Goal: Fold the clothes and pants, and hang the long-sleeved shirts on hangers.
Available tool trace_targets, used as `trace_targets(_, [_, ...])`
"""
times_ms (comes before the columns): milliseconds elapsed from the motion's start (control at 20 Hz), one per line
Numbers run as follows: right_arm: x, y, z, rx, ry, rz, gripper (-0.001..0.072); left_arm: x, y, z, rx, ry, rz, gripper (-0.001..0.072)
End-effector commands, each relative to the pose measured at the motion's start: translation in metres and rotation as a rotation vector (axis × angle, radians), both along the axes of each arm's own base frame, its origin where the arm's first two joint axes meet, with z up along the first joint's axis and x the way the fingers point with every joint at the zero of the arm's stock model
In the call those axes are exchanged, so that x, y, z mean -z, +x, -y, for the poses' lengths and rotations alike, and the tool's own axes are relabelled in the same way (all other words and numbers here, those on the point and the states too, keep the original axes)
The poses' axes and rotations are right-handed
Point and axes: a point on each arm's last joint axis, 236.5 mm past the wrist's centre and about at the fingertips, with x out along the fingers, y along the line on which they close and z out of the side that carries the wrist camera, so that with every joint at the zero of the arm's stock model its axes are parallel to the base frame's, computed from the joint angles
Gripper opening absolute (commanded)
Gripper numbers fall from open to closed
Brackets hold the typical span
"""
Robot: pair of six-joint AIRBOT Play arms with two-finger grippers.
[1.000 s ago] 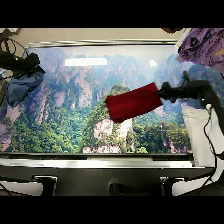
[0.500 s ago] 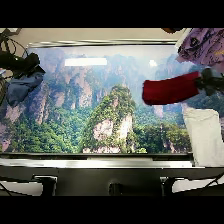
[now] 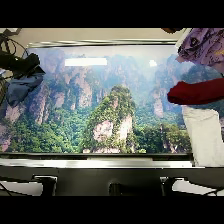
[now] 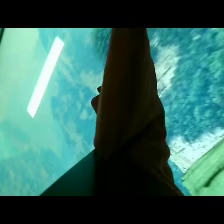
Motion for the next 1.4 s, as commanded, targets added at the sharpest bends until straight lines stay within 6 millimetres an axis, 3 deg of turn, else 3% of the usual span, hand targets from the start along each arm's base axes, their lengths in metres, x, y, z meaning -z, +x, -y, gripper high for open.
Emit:
trace_targets(0, [-0.024,-0.033,0.018,0.136,-0.057,-0.043,0.0025,0.002,-0.004,0.000,0.007,0.001,-0.019,0.0022])
trace_targets(300, [-0.035,-0.077,0.016,0.199,-0.093,-0.154,0.0025,0.003,-0.005,0.000,0.024,0.010,-0.018,0.0022])
trace_targets(750, [-0.021,-0.161,0.017,0.307,-0.121,-0.459,0.0026,0.004,-0.008,0.001,0.031,0.012,-0.029,0.0022])
trace_targets(950, [0.017,-0.188,-0.003,0.279,-0.068,-0.601,0.0027,0.004,-0.008,0.000,0.030,0.012,-0.029,0.0022])
trace_targets(1100, [0.046,-0.225,-0.006,0.298,-0.088,-0.734,0.0027,0.004,-0.008,0.000,0.030,0.012,-0.029,0.0022])
trace_targets(1350, [0.071,-0.274,-0.010,0.322,-0.152,-0.854,0.0028,0.004,-0.008,0.000,0.029,0.012,-0.029,0.0022])
